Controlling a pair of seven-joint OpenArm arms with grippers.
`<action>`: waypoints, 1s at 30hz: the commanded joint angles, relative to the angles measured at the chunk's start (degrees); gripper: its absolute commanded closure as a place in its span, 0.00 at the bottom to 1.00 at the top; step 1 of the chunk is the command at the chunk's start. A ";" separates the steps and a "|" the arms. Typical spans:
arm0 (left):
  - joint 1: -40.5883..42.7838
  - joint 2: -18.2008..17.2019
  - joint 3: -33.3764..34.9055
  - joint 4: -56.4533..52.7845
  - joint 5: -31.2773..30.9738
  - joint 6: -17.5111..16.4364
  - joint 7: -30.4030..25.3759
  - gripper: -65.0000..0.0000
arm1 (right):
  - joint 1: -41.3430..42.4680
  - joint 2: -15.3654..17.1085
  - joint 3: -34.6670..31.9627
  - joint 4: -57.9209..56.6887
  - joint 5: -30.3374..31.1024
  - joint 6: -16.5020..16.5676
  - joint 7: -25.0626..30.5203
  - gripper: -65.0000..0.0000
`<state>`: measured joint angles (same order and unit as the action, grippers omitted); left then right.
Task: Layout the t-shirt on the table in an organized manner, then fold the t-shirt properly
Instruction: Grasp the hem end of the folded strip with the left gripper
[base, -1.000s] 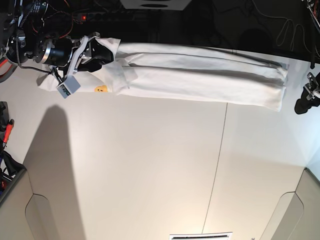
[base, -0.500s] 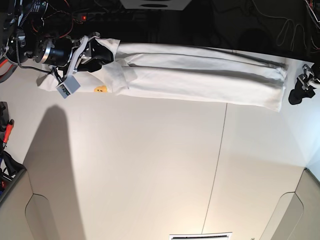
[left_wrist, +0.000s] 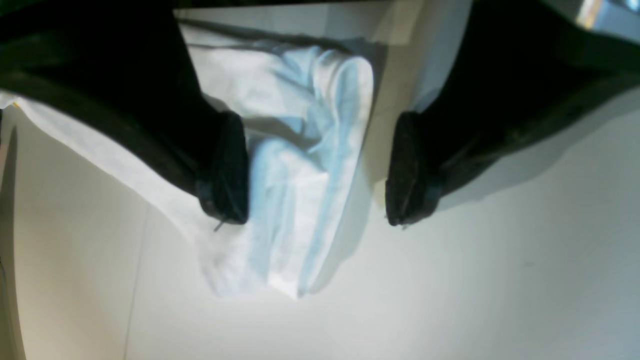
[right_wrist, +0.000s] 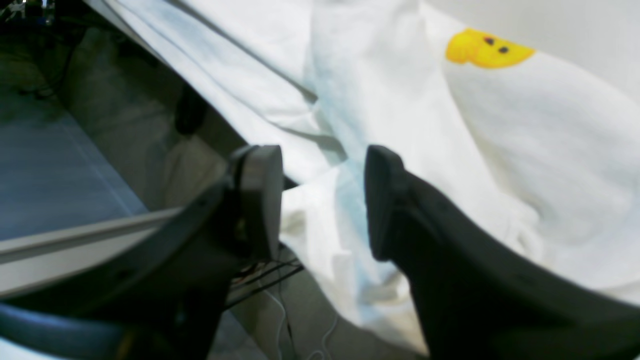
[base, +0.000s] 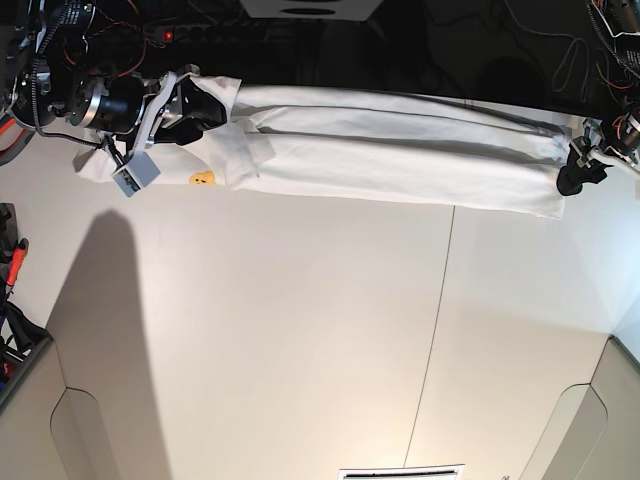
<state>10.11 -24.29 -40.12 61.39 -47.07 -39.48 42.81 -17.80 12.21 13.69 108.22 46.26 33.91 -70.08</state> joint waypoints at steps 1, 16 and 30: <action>-0.24 -1.27 0.24 0.79 -0.63 -0.52 -0.33 0.30 | 0.15 0.28 0.15 1.07 1.11 0.37 0.90 0.59; -0.24 -1.33 12.68 0.81 -3.98 -0.52 4.90 0.31 | 0.15 0.28 0.17 1.07 1.09 0.37 0.87 0.59; -0.28 -1.49 12.66 0.81 -9.51 -0.52 5.27 1.00 | 0.15 0.28 0.17 1.07 1.11 0.35 0.90 0.59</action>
<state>10.00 -24.77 -27.27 61.69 -55.24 -39.86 48.23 -17.80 12.21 13.69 108.22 46.24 33.91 -70.08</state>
